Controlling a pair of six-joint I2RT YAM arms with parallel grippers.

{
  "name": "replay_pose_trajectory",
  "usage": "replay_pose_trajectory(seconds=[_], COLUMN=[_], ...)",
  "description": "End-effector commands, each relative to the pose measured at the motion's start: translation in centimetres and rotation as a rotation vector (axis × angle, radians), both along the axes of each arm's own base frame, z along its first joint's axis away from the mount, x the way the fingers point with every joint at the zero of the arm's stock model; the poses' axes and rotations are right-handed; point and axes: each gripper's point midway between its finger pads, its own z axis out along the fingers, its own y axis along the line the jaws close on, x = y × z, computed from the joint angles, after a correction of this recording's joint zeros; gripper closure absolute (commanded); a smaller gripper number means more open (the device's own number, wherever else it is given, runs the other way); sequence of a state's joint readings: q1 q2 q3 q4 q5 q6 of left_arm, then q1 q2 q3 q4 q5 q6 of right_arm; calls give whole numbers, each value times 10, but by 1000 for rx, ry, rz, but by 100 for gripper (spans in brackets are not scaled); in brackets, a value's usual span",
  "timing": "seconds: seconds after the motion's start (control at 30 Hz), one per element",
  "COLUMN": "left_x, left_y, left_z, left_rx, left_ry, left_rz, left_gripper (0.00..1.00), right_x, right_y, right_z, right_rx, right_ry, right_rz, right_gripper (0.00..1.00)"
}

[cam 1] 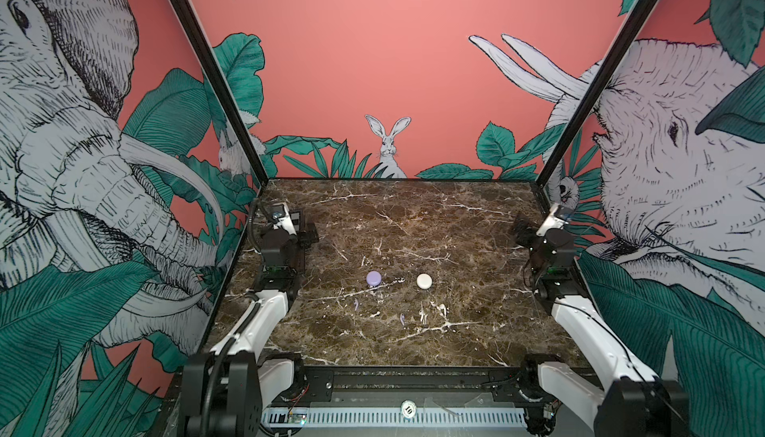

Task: Insert wireless bluetooth earbuds into charging case
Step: Pick up the charging case from the center of the table.

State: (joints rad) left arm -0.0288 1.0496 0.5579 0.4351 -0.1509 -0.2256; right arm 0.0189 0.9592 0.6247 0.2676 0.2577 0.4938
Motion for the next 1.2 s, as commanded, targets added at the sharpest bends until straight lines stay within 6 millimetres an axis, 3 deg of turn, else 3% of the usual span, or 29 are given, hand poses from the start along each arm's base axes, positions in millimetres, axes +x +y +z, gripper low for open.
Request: replay_pose_trajectory(seconds=[0.0, 0.07, 0.2, 0.4, 0.63, 0.77, 0.9, 1.17], left_x=[-33, -40, -43, -76, -134, -157, -160, -141], left_y=[17, 3, -38, -73, -113, -118, -130, -165], left_z=[-19, -5, -3, -49, -80, -95, -109, -129], left_rx=[-405, -398, -492, -522, -404, -296, -241, -35], left_ry=[155, 183, 237, 576, 836, 941, 988, 1117], left_rz=[186, 81, -138, -236, -375, -390, -406, -414], left_gripper=[1, 1, 1, 1, 1, 1, 1, 1], right_x=[-21, -11, -9, -22, -54, -71, -80, -92], right_y=[-7, 18, 43, 89, 119, 130, 135, 152], right_z=[-22, -4, -16, -50, -88, -97, -109, -114], right_rx=[348, 286, 301, 317, 181, 78, 15, -73], right_ry=[55, 32, 150, 453, 760, 829, 883, 931], right_rz=[-104, 57, 155, 357, 515, 558, 572, 619], right_gripper=[2, 2, 2, 2, 2, 2, 2, 2])
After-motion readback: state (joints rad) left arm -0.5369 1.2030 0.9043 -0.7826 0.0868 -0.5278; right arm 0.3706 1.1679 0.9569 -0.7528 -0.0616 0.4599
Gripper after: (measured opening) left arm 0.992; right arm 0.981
